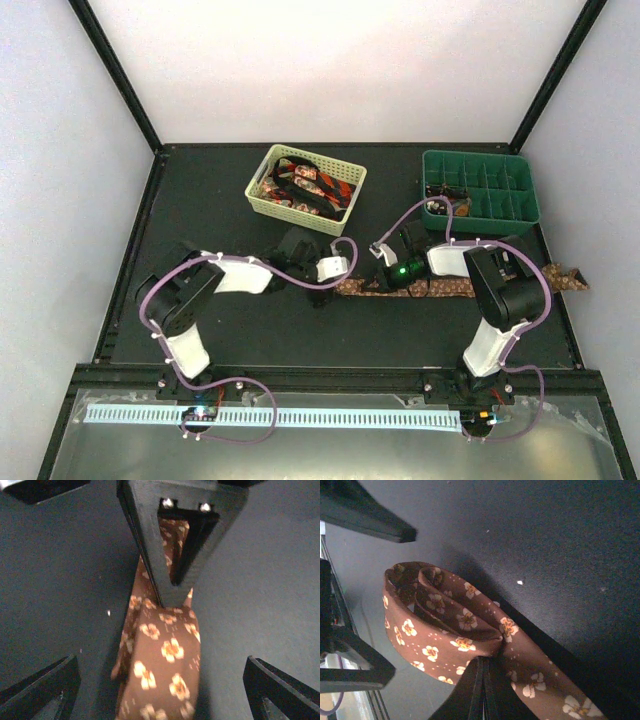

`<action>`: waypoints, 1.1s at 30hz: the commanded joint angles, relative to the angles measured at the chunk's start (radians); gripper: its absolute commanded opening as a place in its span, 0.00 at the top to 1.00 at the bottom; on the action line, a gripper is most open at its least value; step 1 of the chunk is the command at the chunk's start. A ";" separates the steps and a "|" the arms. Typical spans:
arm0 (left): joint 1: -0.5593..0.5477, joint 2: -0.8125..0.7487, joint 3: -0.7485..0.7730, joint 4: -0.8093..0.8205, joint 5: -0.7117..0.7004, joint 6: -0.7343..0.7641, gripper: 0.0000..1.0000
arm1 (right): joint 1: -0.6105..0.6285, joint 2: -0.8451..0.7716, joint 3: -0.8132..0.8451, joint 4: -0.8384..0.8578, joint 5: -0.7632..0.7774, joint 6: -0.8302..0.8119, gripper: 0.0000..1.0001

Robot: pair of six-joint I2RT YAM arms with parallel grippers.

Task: Roll the ties
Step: Roll the tie at the center of the board.

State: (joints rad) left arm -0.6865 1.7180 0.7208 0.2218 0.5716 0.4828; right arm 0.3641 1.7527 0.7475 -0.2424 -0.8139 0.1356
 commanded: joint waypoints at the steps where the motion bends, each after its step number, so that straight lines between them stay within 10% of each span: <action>1: -0.014 0.098 0.125 -0.029 0.068 0.020 0.07 | -0.001 -0.028 0.004 -0.003 -0.010 -0.018 0.98; 12: -0.048 0.237 0.209 -0.103 0.043 0.026 0.19 | 0.000 -0.075 -0.003 0.014 -0.056 -0.003 0.98; 21: -0.051 0.181 0.149 -0.157 0.006 0.091 0.66 | -0.001 -0.077 -0.007 0.011 -0.034 -0.002 0.98; 33: 0.017 0.041 -0.004 0.023 0.042 -0.062 0.27 | 0.001 0.020 0.010 -0.013 0.010 -0.001 0.99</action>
State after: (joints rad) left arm -0.6998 1.8057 0.7555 0.1669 0.5835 0.4854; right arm 0.3641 1.7634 0.7479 -0.2493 -0.8299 0.1364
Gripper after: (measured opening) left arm 0.724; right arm 0.016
